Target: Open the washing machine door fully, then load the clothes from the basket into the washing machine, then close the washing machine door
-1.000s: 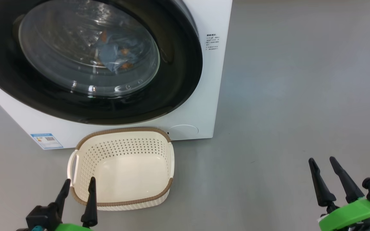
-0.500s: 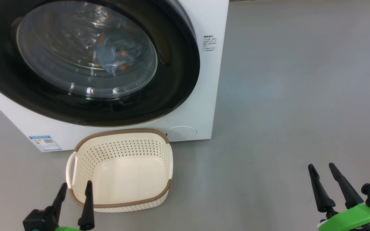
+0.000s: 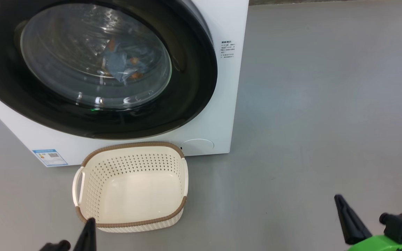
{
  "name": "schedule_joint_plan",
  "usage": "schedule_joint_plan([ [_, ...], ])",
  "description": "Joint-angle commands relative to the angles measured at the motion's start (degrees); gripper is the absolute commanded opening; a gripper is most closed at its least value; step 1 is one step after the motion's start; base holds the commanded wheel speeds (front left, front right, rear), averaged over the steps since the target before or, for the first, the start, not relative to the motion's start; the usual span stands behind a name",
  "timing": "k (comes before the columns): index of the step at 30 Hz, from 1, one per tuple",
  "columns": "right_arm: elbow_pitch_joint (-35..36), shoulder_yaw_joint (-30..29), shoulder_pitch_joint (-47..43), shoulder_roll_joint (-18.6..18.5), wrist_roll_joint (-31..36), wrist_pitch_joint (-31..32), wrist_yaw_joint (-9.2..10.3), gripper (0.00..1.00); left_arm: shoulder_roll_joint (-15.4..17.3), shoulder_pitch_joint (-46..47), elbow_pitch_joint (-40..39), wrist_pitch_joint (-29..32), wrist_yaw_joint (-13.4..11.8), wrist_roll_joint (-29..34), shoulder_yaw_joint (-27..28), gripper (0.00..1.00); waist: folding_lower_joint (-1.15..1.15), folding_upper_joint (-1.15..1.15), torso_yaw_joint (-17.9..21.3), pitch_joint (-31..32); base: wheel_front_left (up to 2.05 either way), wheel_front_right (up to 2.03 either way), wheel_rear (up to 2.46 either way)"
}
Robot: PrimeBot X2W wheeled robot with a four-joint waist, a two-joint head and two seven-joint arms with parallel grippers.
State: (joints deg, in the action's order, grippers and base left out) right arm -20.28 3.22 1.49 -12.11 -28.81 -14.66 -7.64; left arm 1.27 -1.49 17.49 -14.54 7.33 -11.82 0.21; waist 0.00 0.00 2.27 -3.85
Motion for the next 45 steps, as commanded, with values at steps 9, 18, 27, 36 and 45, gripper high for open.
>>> schedule_joint_plan([
  [9,0.52,-0.51,0.16,0.53,-4.11,1.26,0.01,0.00,0.09,0.35,-0.33,1.37,0.01,-5.11,0.42,0.00,0.12,0.00,-0.14,0.38,0.00,0.00,0.00],
  [18,0.87,-1.12,0.59,1.12,-8.75,2.71,0.02,0.00,0.21,1.02,-0.46,2.86,0.02,-10.89,0.85,0.00,0.00,0.00,-0.31,0.50,0.00,0.00,0.00],
  [27,1.31,-1.76,0.94,1.73,-13.35,4.17,0.03,0.00,0.33,1.59,-0.69,4.37,0.03,-16.65,1.31,0.00,0.00,0.00,-0.47,0.76,0.00,0.00,0.00],
  [36,1.76,-2.41,1.27,2.36,-17.95,5.66,0.04,0.00,0.44,2.14,-0.94,5.89,0.04,-22.43,1.77,0.00,0.00,0.00,-0.63,1.03,0.00,0.00,0.00],
  [45,2.16,-3.00,1.57,2.93,-22.03,6.98,0.05,0.00,0.55,2.64,-1.16,7.23,0.05,-27.57,2.18,0.00,0.00,0.00,-0.78,1.26,0.00,0.00,0.00],
])
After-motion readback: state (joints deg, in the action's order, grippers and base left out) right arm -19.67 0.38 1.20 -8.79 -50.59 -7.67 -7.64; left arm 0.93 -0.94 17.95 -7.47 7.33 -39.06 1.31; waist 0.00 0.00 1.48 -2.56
